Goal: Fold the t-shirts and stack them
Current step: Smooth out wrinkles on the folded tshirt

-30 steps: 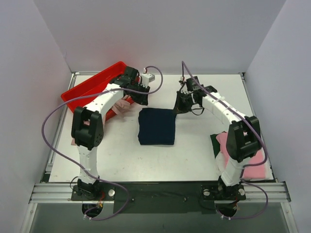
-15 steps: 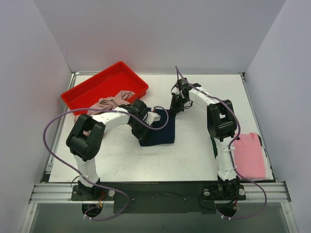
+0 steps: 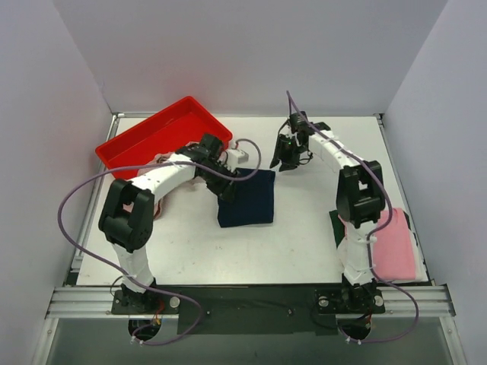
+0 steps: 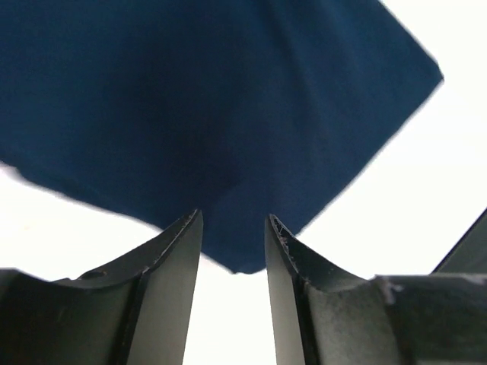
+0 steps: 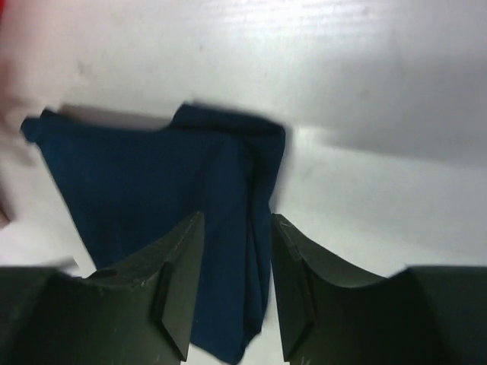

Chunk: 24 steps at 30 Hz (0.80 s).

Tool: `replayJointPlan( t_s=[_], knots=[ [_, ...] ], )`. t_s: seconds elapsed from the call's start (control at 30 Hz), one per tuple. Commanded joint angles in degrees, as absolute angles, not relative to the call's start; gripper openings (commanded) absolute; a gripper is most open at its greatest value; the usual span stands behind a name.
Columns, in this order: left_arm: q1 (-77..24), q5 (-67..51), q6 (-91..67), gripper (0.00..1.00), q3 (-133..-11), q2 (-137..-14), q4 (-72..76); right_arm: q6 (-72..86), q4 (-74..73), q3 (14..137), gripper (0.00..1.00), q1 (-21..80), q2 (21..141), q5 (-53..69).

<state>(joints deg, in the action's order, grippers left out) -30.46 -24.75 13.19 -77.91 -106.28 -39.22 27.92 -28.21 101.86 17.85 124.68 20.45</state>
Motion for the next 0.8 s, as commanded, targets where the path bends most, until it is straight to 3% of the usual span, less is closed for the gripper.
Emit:
replayJointPlan(
  t_s=[0.0,0.2,0.27,0.3,0.4,0.47,0.5,0.53,0.6,0.63,0.7,0.77],
  knots=[
    [-21.02,-29.53,3.01,0.51,-84.63,-106.42,-34.46,25.4,-29.19,92.06,0.38,17.49,112.33,23.36],
    [-19.78,-27.16,-2.37,0.56,-87.45,-114.33,-33.31,29.34,-22.25,79.38,0.41,18.19,109.95,29.43],
    [-19.16,-26.54,-3.69,0.58,-87.28,-116.09,-33.31,31.01,-20.32,77.62,0.41,18.28,110.82,31.89],
    [-18.81,-26.98,-4.04,0.64,-87.1,-116.45,-32.88,31.46,-19.69,77.17,0.41,18.37,111.09,32.51],
    [-18.72,-27.33,-4.13,0.65,-87.1,-118.38,-32.78,32.25,-18.55,76.11,0.4,18.89,112.58,33.22],
    [-18.72,-27.68,-4.48,0.65,-87.36,-119.52,-32.61,32.78,-17.49,75.59,0.37,18.98,113.37,34.71],
    [-18.72,-28.03,-4.83,0.65,-87.54,-119.88,-32.52,33.13,-16.71,75.32,0.29,18.98,113.55,35.76],
    [-18.72,-28.65,-4.92,0.63,-87.71,-120.32,-32.61,33.31,-16.53,75.15,0.23,18.98,113.9,36.03],
    [-18.72,-29.35,-5.1,0.46,-88.15,-120.67,-32.35,34.1,-16.0,74.62,0.1,18.46,114.08,36.3],
    [-18.63,-29.53,-5.18,0.3,-88.42,-120.67,-32.43,34.36,-15.56,74.01,0.03,18.2,114.08,36.73],
    [-18.46,-29.88,-5.1,0.0,-88.24,-120.41,-32.43,34.54,-15.56,73.22,0.0,17.58,113.73,36.74],
    [-17.85,-29.71,-5.01,0.0,-87.72,-119.89,-32.52,34.37,-15.56,71.99,0.0,16.44,113.38,36.22]
  ],
)
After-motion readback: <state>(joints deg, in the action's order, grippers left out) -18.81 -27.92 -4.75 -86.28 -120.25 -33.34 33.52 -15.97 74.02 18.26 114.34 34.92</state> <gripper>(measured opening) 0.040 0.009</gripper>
